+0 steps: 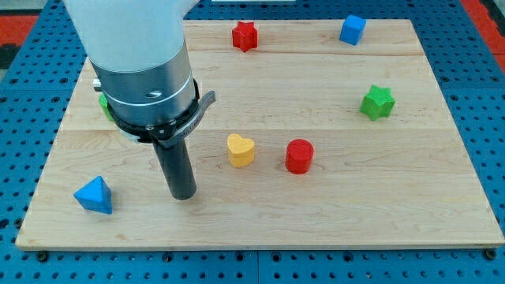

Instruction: Nudge the yellow heart a bit down

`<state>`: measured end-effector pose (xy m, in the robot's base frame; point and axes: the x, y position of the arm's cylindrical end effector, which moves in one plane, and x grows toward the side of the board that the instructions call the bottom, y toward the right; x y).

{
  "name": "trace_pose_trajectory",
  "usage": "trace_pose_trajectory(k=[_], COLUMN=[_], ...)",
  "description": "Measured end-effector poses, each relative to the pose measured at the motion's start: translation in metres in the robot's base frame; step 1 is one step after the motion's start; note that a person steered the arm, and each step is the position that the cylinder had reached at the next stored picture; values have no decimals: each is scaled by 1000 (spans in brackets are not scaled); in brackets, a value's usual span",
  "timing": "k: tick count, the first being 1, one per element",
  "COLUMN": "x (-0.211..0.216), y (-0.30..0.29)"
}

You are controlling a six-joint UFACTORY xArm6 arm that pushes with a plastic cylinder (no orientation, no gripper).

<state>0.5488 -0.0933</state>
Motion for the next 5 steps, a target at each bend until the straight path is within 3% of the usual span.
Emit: trace_pose_trajectory(k=[5], x=[-39], y=[-4])
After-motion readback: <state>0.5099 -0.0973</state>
